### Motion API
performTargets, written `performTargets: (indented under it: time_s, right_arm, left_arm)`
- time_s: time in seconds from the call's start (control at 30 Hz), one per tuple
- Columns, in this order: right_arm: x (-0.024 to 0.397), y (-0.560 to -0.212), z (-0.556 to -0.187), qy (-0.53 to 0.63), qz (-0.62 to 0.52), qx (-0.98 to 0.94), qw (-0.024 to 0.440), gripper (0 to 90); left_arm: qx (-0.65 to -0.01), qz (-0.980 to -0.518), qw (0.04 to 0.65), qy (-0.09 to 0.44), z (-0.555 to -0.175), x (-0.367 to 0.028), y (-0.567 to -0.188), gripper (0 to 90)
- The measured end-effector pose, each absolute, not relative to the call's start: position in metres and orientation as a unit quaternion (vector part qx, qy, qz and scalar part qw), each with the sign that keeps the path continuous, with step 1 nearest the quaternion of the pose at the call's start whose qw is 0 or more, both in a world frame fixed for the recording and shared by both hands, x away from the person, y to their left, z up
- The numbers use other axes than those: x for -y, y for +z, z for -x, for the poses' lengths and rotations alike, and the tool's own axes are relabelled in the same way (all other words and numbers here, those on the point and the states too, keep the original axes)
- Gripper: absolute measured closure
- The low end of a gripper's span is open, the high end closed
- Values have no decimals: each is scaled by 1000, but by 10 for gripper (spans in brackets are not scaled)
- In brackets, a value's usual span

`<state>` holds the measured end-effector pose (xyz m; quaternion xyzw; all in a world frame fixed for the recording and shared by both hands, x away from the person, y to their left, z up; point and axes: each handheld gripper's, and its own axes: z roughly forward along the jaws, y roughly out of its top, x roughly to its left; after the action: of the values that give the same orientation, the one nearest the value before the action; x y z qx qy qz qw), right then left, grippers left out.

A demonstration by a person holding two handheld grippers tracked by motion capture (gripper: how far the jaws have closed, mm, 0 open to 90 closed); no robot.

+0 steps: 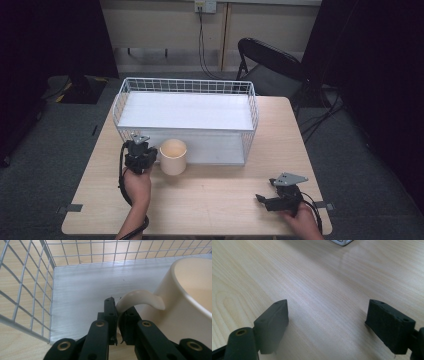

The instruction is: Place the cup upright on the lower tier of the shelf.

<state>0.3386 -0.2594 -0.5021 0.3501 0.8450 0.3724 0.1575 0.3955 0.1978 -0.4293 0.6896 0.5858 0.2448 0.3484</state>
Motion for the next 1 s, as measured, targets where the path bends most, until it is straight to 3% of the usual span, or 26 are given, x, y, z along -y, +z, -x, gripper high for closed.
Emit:
performTargets:
  time_s: [1.0]
  right_arm:
    - [259, -502, -338, 372, -350, -845, 158, 174]
  left_arm:
    - [-587, -682, 350, 261, -409, -187, -434, 840]
